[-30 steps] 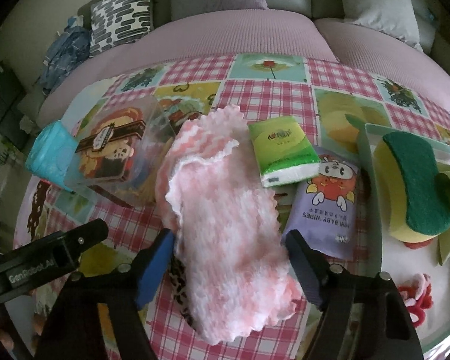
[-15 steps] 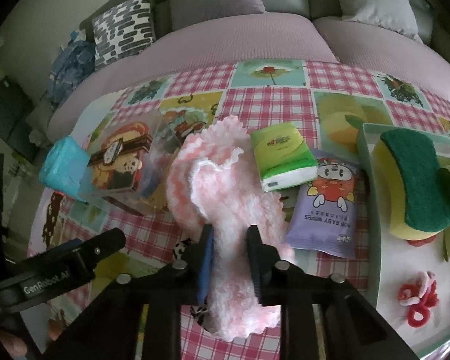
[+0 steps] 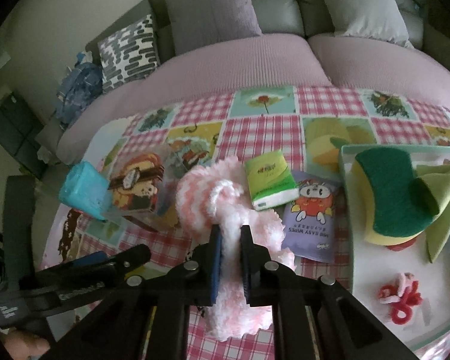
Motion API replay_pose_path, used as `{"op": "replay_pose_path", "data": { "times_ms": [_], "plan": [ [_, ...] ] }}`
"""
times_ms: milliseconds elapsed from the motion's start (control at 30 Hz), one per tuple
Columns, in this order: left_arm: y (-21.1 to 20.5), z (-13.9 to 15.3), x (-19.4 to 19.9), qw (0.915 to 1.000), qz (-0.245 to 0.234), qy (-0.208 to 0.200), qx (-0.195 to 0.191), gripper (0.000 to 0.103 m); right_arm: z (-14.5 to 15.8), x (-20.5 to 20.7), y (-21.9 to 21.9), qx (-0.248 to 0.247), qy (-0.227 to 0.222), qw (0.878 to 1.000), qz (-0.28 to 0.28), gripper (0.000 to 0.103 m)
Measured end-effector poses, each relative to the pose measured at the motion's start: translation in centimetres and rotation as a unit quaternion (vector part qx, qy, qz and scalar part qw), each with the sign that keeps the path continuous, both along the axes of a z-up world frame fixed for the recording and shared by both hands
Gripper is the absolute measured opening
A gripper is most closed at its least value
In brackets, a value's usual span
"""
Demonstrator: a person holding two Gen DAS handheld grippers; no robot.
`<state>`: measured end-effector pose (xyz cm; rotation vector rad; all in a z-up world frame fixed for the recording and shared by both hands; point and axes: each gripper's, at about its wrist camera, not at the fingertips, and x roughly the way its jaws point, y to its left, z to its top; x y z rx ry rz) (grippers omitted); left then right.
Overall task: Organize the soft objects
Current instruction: 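Grasp pink fluffy towel with right tool and lift it, then grasp leopard-print scrunchie with left tool while right tool holds pink towel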
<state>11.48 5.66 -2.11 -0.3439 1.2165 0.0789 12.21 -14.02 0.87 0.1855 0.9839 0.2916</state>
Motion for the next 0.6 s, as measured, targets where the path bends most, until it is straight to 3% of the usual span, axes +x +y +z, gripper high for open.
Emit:
{"op": "replay_pose_path", "data": {
  "times_ms": [200,600],
  "plan": [
    [-1.2,0.2,0.2,0.9997,-0.021,-0.001,-0.009,0.093,1.1,-0.7,-1.3,-0.005,-0.013,1.0,-0.017,0.013],
    [-4.8,-0.1,0.9,0.9966,-0.075,-0.001,-0.035,0.092,0.2,-1.1,-4.7,-0.013,0.012,0.998,-0.06,0.013]
  ]
}}
